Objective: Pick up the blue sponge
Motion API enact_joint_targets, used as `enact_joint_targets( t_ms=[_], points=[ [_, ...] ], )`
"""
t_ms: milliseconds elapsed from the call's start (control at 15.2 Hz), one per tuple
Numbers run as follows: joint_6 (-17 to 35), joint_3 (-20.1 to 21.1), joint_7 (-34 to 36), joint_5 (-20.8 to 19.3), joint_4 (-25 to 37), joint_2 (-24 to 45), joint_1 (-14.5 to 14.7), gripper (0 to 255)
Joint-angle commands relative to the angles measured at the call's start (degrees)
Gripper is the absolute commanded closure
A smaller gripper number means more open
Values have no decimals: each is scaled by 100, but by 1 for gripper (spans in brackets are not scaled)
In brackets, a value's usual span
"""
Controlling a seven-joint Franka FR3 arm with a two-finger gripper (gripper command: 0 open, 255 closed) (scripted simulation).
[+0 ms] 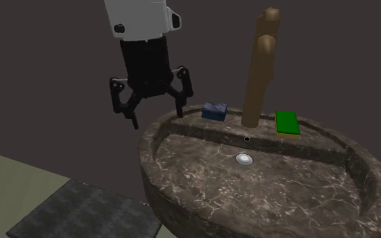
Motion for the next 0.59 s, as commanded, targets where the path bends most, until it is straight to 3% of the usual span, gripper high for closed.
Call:
enact_joint_targets(
  t_ms=[0, 528],
  points=[
    [315, -337, -523, -100, 36, 218, 23, 0],
    [1296, -1596, -2555, 44, 724, 1481, 323, 0]
  ],
)
